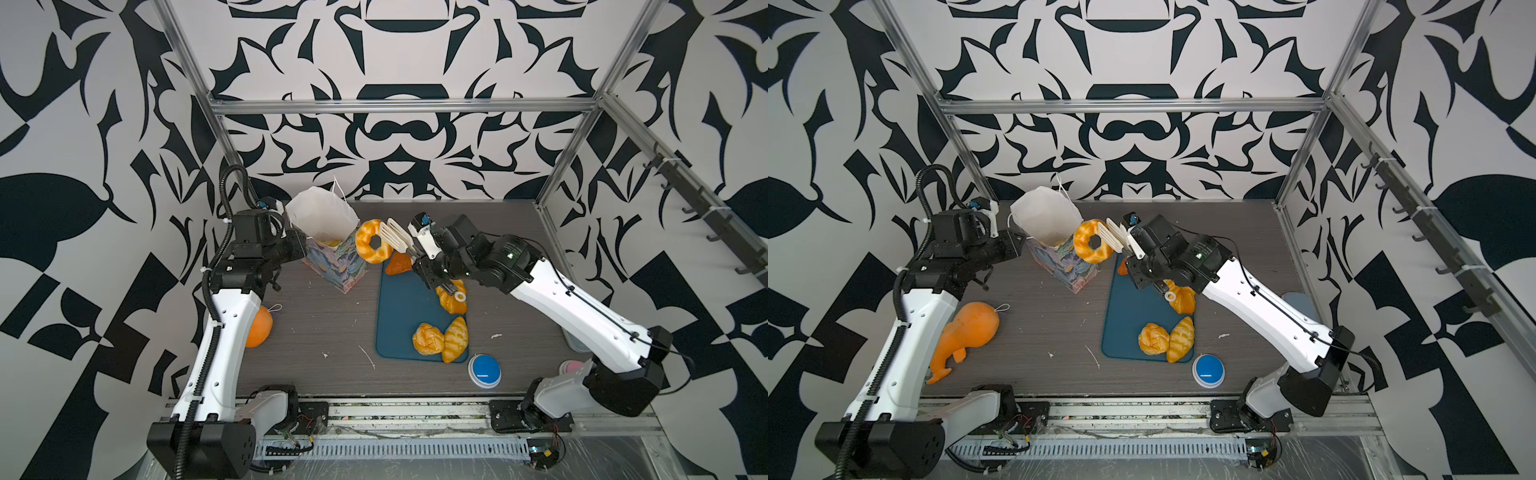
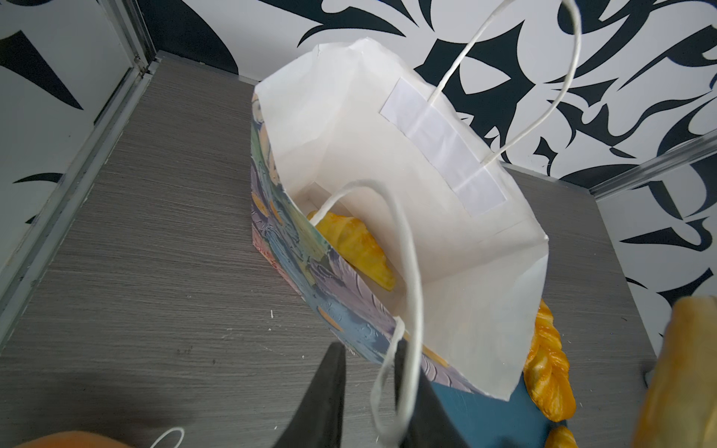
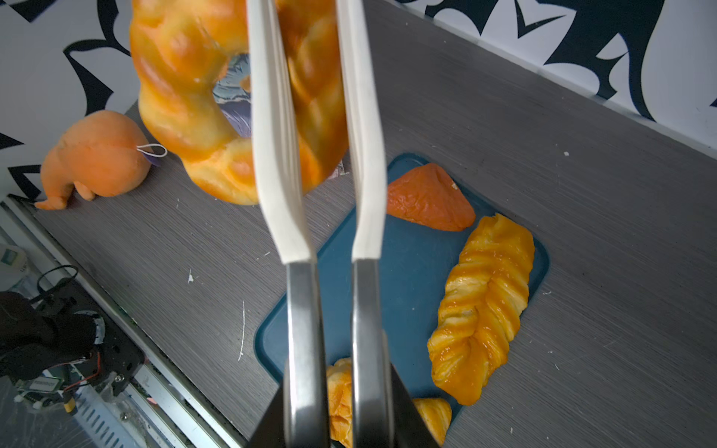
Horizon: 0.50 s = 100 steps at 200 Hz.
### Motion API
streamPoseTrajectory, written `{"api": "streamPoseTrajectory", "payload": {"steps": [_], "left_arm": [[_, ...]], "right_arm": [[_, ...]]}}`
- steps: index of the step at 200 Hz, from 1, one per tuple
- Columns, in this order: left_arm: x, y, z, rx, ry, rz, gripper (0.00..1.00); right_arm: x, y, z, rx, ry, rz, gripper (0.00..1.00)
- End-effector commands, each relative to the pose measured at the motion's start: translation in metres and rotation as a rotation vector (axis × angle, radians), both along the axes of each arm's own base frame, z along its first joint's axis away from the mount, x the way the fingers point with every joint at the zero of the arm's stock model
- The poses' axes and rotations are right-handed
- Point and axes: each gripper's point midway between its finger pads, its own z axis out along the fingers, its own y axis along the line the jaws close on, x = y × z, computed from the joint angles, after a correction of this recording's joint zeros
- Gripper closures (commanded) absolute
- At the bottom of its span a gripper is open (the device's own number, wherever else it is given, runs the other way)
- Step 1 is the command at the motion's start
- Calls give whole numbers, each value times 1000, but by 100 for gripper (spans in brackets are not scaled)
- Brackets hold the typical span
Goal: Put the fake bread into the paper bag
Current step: 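Lift the pinched ring bread with the tongs over the paper bag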
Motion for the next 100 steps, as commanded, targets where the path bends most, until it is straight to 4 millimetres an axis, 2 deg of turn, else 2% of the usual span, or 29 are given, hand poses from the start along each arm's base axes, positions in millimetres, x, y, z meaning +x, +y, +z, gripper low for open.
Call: {"api": "streamPoseTrajectory", "payload": {"steps": [1, 57, 100], "left_arm": [[-1, -1, -6, -17, 17, 0, 73], [0, -1, -6, -15, 17, 1, 74], [0, -1, -5, -16, 15, 1, 73]], "right_arm": [[9, 17, 36, 103, -70, 16, 68], [16, 31, 55, 141, -94, 41, 68], [23, 44, 58, 152, -90, 57, 68]]}}
